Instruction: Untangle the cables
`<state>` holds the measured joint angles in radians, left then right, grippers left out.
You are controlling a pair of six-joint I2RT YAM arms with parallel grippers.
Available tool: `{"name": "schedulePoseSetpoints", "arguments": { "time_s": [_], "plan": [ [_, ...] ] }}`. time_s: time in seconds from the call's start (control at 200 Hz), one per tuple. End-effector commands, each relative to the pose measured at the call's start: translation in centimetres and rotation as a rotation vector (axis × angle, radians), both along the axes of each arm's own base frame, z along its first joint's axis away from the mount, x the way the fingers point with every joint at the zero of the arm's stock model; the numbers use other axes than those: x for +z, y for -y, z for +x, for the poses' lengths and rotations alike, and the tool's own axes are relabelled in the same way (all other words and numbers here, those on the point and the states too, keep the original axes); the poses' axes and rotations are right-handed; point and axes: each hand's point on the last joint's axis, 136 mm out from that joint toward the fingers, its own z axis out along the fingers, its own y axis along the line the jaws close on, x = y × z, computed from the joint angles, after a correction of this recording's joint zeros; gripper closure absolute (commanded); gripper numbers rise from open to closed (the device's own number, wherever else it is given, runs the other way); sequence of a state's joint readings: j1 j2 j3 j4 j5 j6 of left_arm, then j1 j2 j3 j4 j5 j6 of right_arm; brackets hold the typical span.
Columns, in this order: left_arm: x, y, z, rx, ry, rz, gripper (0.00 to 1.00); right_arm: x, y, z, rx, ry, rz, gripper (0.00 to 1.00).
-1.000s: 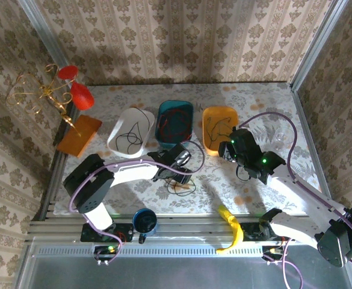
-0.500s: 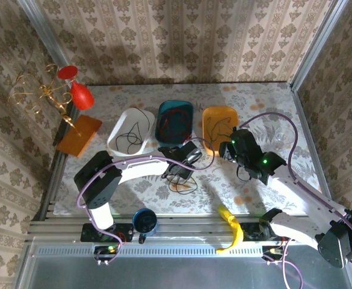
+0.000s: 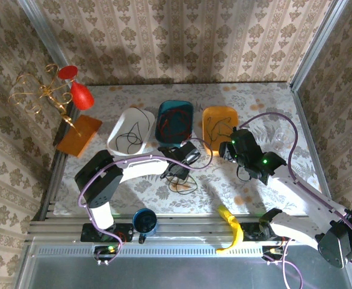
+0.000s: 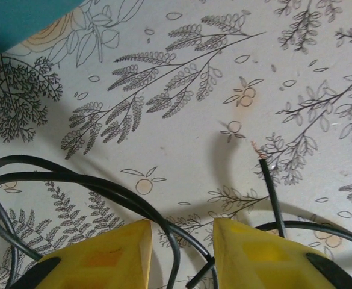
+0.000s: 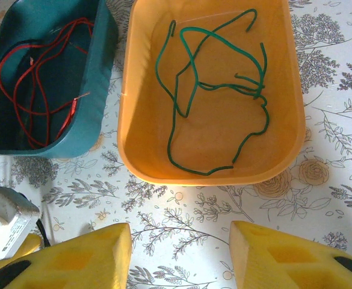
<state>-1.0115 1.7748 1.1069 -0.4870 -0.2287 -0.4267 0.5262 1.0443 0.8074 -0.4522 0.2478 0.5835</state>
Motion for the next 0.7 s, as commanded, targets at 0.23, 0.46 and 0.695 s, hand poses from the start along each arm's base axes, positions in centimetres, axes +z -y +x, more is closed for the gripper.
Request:
{"name": "schedulePoseSetpoints", "arguments": {
  "time_s": [0.23, 0.46, 0.695],
  "plan": [
    [-2.0, -2.6, -0.9, 0.036, -0.058, 0.074, 0.72, -0.3, 0.5, -0.3, -0.020, -0.010, -0.002, 0.52],
    [-2.7, -2.9, -1.2, 0.037, -0.075, 0.089, 0.78, -0.3, 0.5, -0.3, -0.021, -0.011, -0.001, 0.52],
    [-3.6, -3.0, -1.5, 0.035, -0.102, 0.110, 0.98, -0.1, 0.6, -0.3, -0.027, -0.007, -0.002, 0.52]
  ]
}}
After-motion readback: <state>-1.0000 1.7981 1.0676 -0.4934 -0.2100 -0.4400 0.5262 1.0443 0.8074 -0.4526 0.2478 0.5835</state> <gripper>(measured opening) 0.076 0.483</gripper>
